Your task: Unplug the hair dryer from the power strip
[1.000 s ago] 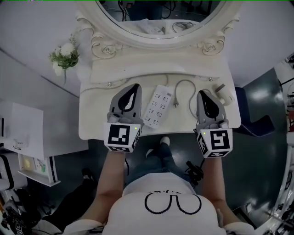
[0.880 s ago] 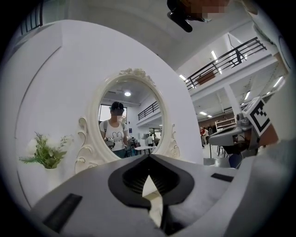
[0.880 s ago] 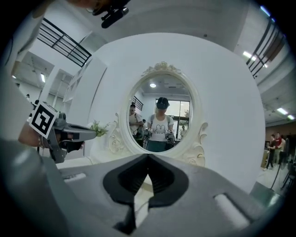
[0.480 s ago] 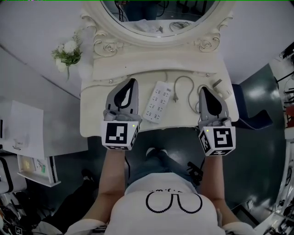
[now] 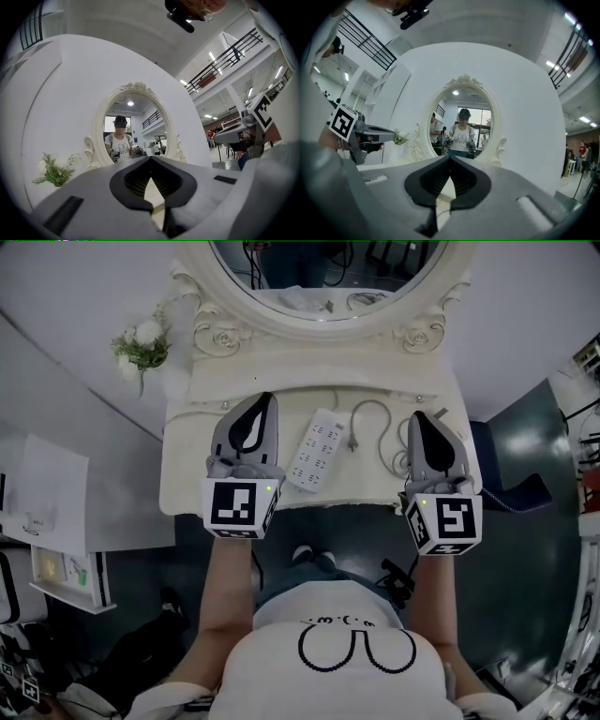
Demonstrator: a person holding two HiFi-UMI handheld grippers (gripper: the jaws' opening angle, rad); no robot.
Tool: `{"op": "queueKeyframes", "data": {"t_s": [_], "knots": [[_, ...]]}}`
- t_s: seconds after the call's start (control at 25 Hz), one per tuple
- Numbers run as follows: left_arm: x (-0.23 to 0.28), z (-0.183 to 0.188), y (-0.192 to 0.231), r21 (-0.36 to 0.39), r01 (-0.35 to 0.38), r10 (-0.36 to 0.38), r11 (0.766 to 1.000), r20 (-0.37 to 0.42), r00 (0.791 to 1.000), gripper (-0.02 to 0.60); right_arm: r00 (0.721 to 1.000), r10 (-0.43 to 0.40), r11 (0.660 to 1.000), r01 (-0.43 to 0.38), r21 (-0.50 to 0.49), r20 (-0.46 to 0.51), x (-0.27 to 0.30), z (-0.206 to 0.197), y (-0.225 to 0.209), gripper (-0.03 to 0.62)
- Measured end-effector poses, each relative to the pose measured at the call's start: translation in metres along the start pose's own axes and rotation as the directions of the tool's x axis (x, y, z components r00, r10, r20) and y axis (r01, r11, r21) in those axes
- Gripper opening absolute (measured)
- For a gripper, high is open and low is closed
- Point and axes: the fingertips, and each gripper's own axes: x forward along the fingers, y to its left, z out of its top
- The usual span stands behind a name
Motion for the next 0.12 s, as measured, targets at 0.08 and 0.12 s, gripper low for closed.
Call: {"op": "queueKeyframes", "data": {"t_s": [0.08, 0.12], "knots": [[0.0002, 0.003, -0.0019, 0.002, 0.001, -0.001, 1.0, 0.005, 1.0, -0.002, 1.0, -0.009, 1.0, 0.009, -0.001, 0.004, -0.0013, 0.0018, -0.0045, -0.002], [0.0002, 0.0045, -0.0026, 0.003, 0.002, -0.002, 1.0, 0.007, 1.0, -0.002, 1.0, -0.013, 1.0, 0.013, -0.001, 0.006, -0.0017, 0.0027, -0.0065, -0.002]]}}
